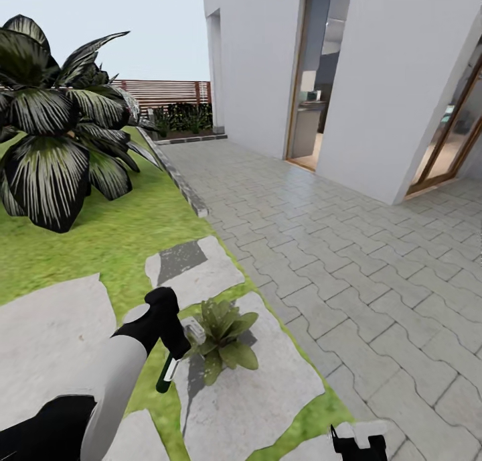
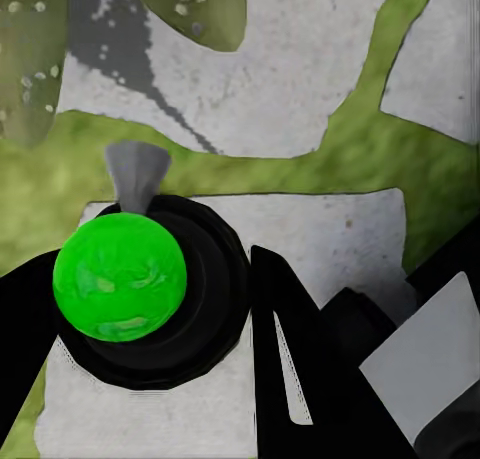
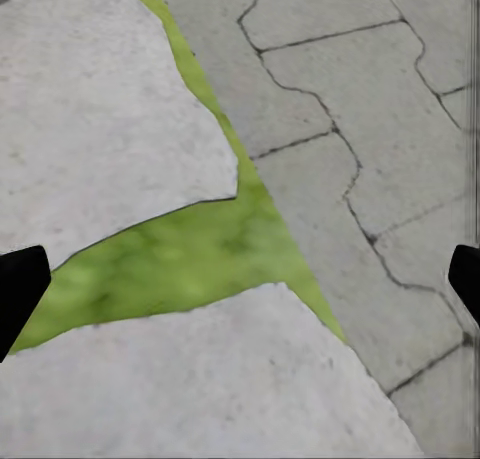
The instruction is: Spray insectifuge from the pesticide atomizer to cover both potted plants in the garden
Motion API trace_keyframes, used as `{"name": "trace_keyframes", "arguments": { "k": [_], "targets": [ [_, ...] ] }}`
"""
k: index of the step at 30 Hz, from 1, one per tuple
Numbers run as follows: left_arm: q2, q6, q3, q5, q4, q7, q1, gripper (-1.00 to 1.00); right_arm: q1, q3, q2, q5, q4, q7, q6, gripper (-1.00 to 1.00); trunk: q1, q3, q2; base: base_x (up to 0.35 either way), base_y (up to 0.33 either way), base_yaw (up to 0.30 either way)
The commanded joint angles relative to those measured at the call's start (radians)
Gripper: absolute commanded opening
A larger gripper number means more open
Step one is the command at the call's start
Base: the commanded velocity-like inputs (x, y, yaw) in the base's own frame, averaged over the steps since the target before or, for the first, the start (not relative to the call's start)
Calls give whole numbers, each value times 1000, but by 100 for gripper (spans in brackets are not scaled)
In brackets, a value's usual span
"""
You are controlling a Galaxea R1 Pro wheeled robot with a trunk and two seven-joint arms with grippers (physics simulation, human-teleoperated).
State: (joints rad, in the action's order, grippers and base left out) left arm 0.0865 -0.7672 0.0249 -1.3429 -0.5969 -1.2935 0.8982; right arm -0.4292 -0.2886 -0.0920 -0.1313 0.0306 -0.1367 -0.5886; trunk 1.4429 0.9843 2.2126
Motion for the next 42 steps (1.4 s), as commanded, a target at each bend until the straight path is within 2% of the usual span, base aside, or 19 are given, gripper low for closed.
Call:
{"name": "trace_keyframes", "arguments": {
  "k": [1, 6, 7, 9, 11, 13, 14, 17, 25, 32, 42],
  "targets": [
    [1, -10, 3, -9, -1, -9, 1, -100, 0, -9, 0, -9, 0, -1, -2, 100, 0, 1, 0, 20, -267, 0],
    [2, -11, 2, -9, -3, -12, 11, -100, 0, -9, 0, -9, 0, -1, -2, 100, 0, 1, 0, -119, -246, 0],
    [1, -10, 1, -10, 0, -31, 32, -100, 0, -9, 0, -8, 0, -1, -2, 100, 0, 1, 0, -179, -146, 0],
    [-5, -10, -1, -12, 6, -130, 98, -100, 0, -9, 0, -8, 0, -1, -2, 100, 0, 1, 0, -58, -45, 0],
    [-2, -10, -6, -19, 10, -169, 121, -100, 0, -9, 0, -8, 0, -1, -2, 100, 0, 1, 0, -17, -13, 0],
    [-2, -12, -39, -68, 13, -187, 125, -100, 0, -9, 0, -9, 0, -1, -2, 100, 0, 1, 0, -5, -4, 0],
    [-2, -13, -52, -93, 13, -192, 123, -100, 0, -9, 0, -9, 0, -1, -2, 100, 0, 1, 0, -1, -1, 6],
    [-4, -13, -63, -108, 14, -194, 119, -100, 0, -10, 1, -9, 0, -1, -2, 100, 0, 1, 0, 0, 0, 135],
    [-8, -24, -54, -111, 14, -194, 117, -100, 0, -9, 1, -10, 0, -2, -2, 100, 0, 1, 0, 0, 0, 237],
    [-6, -27, -58, -113, 14, -193, 117, -100, 0, -8, -9, -9, -1, -3, -2, 100, 0, 1, 0, 175, -117, 16],
    [-5, -27, -59, -113, 15, -193, 117, -100, 0, -9, -4, -10, 0, -3, -2, 100, 0, 1, 0, 229, -189, 17]
  ]
}}
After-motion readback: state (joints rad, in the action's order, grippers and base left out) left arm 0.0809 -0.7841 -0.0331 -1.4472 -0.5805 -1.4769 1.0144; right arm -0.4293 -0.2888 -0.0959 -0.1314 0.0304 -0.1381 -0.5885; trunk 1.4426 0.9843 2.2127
